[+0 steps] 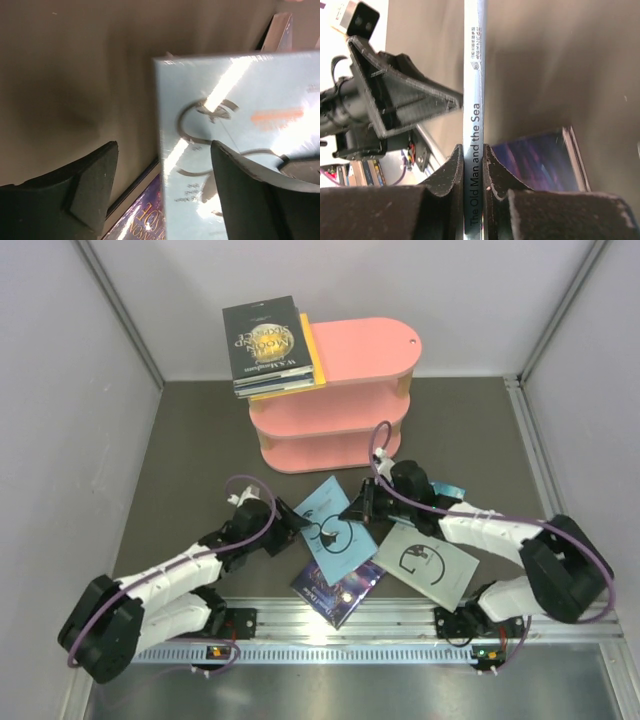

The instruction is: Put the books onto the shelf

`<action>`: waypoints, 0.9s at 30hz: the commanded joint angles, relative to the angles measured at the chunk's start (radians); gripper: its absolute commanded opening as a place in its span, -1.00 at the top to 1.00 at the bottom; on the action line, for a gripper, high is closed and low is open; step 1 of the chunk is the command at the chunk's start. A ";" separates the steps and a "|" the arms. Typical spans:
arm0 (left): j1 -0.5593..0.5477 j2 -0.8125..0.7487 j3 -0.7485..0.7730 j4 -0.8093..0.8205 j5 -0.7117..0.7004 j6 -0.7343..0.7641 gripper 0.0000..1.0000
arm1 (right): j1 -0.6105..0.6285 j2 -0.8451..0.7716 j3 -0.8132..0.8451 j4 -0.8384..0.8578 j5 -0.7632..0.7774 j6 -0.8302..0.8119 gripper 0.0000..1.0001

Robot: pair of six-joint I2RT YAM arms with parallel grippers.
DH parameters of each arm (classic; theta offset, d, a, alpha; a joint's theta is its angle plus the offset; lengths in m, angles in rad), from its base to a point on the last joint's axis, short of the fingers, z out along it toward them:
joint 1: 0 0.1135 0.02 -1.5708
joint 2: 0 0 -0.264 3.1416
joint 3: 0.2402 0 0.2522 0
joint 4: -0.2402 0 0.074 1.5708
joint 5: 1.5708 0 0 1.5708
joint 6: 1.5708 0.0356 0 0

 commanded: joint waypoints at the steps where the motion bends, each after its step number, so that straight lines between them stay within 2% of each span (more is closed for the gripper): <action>1: -0.002 -0.098 0.043 -0.132 -0.065 0.039 -0.61 | 0.014 -0.185 0.038 -0.101 0.026 -0.032 1.00; 2: -0.002 -0.118 0.046 -0.184 -0.080 0.049 -0.71 | 0.011 -0.222 0.053 -0.130 0.033 -0.036 1.00; 4: -0.002 -0.185 0.046 -0.226 -0.092 0.049 -0.78 | 0.008 -0.333 0.117 -0.226 0.073 -0.052 1.00; 5: -0.002 -0.207 0.042 -0.256 -0.099 0.049 -0.81 | 0.000 -0.367 0.145 -0.329 0.090 -0.068 1.00; 10: -0.002 -0.324 -0.025 -0.284 -0.083 0.026 -0.83 | -0.065 -0.511 0.386 -0.539 0.121 -0.097 1.00; 12: -0.002 -0.345 -0.050 -0.267 -0.062 0.029 -0.83 | -0.104 -0.523 0.469 -0.621 0.122 -0.121 1.00; 13: -0.002 -0.345 -0.068 -0.263 -0.057 0.042 -0.84 | -0.128 -0.516 0.560 -0.645 0.126 -0.134 1.00; 16: -0.002 -0.319 -0.095 -0.218 -0.043 0.061 -0.84 | -0.173 -0.441 0.769 -0.736 0.124 -0.192 1.00; 19: -0.002 -0.261 -0.107 -0.154 -0.040 0.088 -0.82 | -0.278 -0.312 0.981 -0.799 0.087 -0.227 1.00; 24: -0.003 -0.174 -0.157 -0.059 -0.048 0.112 -0.80 | -0.415 -0.091 1.320 -0.828 -0.029 -0.203 1.00; 27: -0.003 -0.139 -0.217 0.059 -0.042 0.103 -0.81 | -0.472 0.062 1.495 -0.830 -0.068 -0.172 1.00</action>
